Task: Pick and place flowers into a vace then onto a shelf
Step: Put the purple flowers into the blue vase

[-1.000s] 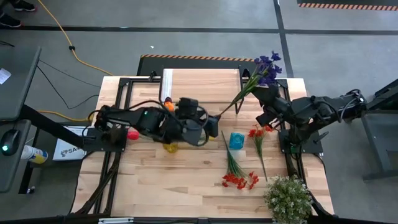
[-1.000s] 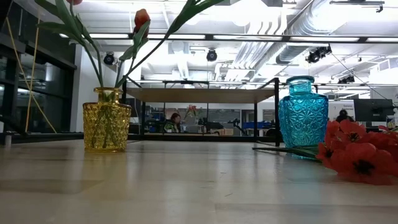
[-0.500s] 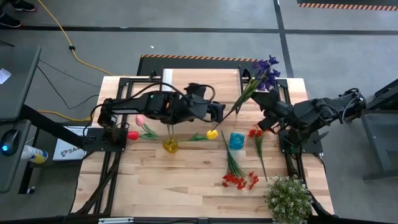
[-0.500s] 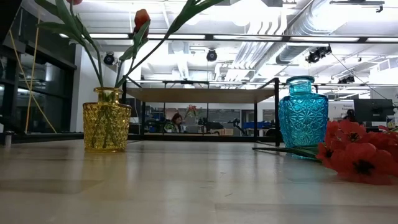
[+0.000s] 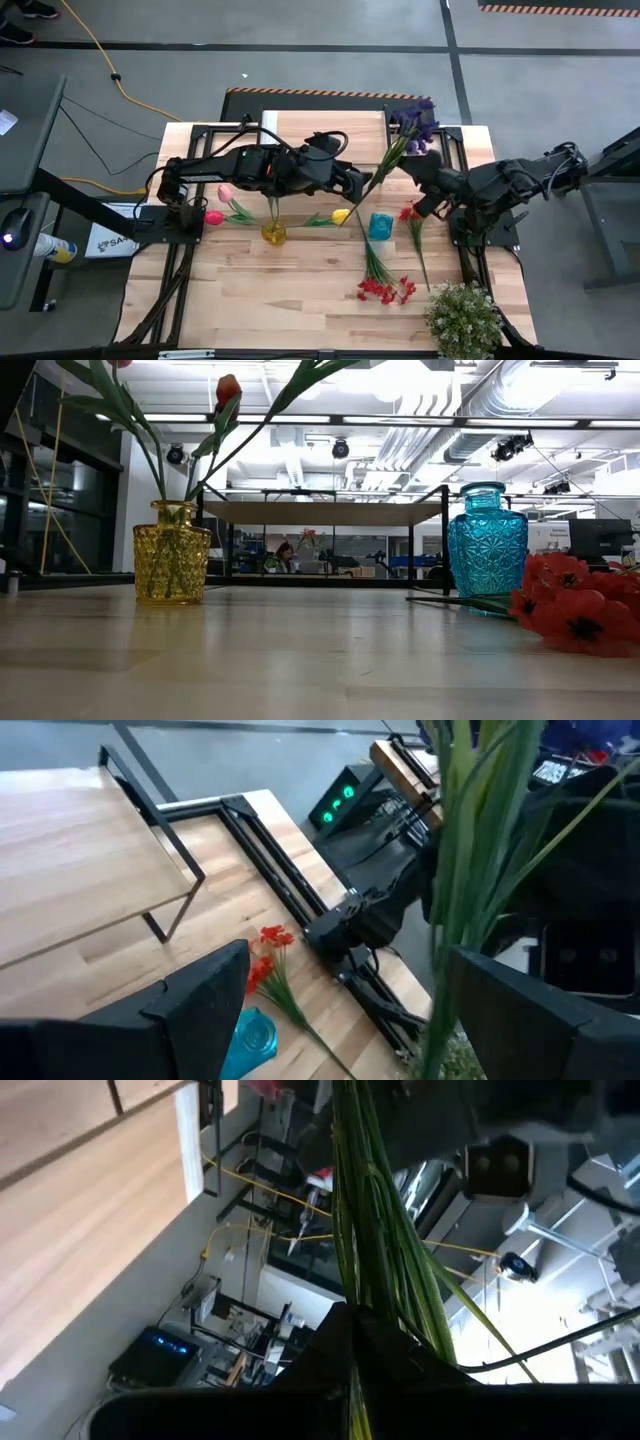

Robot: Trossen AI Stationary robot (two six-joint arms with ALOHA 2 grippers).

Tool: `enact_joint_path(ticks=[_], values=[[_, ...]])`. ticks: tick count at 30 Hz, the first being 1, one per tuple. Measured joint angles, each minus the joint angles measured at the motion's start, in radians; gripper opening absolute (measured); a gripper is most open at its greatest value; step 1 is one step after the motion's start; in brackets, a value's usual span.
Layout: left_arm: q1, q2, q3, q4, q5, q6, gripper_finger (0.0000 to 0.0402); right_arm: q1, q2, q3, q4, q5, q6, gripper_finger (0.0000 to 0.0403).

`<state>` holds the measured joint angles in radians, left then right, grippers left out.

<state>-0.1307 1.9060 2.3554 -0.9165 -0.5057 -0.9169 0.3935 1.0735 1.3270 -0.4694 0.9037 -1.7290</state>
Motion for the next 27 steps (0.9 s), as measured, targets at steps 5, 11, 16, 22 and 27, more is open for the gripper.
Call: enact_joint_path(ticks=[5, 11, 16, 22, 27], values=[[0.0, 0.0, 0.0, 0.002, 0.002, 0.0, 0.0365, -0.001, 0.05, 0.0, -0.001, -0.002, -0.001, 0.0], [0.0, 0.0, 0.0, 0.002, 0.051, 0.005, 0.0365, -0.002, 0.099, 0.0, 0.003, 0.007, -0.007, 0.0], [0.0, 0.0, 0.0, 0.002, 0.068, 0.03, 0.0365, -0.019, 0.103, 0.0, 0.027, 0.012, -0.007, 0.0], [0.0, 0.0, 0.0, 0.001, 0.108, 0.056, 0.0365, -0.027, 0.103, 0.0, 0.031, 0.011, -0.007, 0.0], [0.0, 0.0, 0.0, 0.001, 0.113, 0.078, 0.0358, -0.027, 0.103, 0.0, 0.042, 0.0, -0.008, 0.0]])
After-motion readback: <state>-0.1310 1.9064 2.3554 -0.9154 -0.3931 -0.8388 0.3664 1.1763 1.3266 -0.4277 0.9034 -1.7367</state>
